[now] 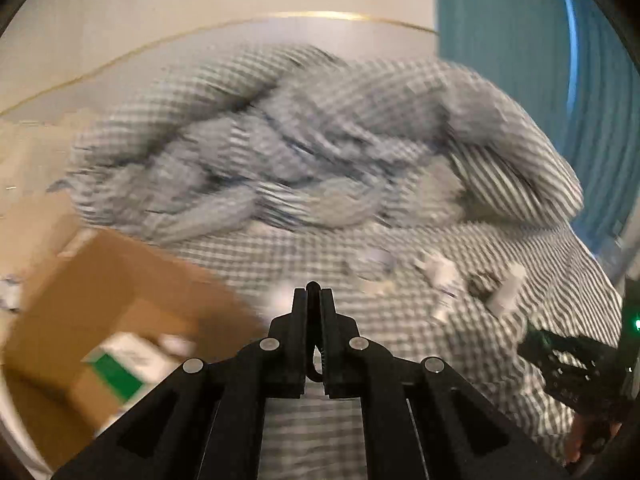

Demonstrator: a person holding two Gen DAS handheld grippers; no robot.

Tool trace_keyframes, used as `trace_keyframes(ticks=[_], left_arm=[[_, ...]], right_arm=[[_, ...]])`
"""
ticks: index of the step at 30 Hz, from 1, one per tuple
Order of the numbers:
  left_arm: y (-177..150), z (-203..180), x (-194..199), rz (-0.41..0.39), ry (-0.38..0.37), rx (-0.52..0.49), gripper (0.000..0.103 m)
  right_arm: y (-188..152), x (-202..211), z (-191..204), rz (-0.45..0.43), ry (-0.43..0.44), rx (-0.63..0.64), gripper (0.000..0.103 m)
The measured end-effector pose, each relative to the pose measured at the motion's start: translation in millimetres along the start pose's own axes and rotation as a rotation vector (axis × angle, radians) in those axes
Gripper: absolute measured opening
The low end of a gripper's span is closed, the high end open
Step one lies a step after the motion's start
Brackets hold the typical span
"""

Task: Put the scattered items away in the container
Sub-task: 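Drop the black ring and green packet into the cardboard box with both grippers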

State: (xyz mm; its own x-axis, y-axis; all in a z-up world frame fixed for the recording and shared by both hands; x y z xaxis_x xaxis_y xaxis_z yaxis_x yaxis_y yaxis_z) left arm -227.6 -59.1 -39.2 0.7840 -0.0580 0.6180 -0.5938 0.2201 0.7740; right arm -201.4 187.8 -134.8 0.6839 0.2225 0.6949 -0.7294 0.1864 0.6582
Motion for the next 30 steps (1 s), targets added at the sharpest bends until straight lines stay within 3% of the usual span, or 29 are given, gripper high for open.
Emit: trace_keyframes(ticks=[2,5,7,12,13,14,16,17,21,25,30], left_arm=[[-5.0,33.5,17.1,0.016,0.047,0.038,0.005],[-23.6,82.7,39.9,0.026,0.032,0.140,0.005],[-38.4,107.7,49.2,0.033,0.071,0.165,0.005],[-79.4,159.1,43.5,0.092,0.146,0.214,0.008],[-87.9,166.2,39.9,0.114,0.172,0.212,0.019],[-95.5,171.1,36.2,0.135,0.187,0.211,0.050],[-109.5,183.5,35.6,0.153,0.223,0.232,0.097],[-112.7,188.2,39.7,0.132,0.231,0.243,0.099],[-119.3,190.3,52.1,0.080,0.143,0.290,0.100],[-124.6,189.1,50.9,0.092,0.177,0.269,0.100],[-133.3,189.4,47.0,0.110,0.186,0.280,0.100]], right_arm=[[1.5,8.4,34.6,-0.011,0.046,0.041,0.045],[-1.8,19.4,88.5,-0.018,0.114,0.103,0.045],[-9.9,25.6,126.4,-0.018,0.143,0.161,0.045],[-31.6,27.5,193.2,0.029,0.180,0.270,0.045],[-34.6,26.8,203.5,0.036,0.181,0.286,0.045],[-37.9,26.6,215.0,0.040,0.182,0.307,0.045],[-41.0,25.6,235.1,0.044,0.188,0.346,0.045],[-41.3,25.0,247.1,0.040,0.193,0.366,0.045],[-30.1,17.5,296.5,0.036,0.240,0.415,0.045],[-7.3,3.7,347.4,0.007,0.265,0.447,0.045],[1.5,-21.4,379.4,0.043,0.305,0.473,0.049]])
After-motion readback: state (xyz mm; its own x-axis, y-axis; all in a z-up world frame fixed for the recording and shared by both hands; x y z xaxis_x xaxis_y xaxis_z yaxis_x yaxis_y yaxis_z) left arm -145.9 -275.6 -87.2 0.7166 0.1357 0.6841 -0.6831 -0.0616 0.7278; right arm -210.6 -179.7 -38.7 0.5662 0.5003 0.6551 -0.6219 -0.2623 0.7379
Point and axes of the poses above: each gripper's, at about its wrist camera, not at the fingertips, and x roughly against the way its jaws point, z to its left, y to its top, the point moved 9 cm from there along -x, roughly the way its jaws point, and after that the axes turned 8 degrees about -x, right-handed, at the moved point
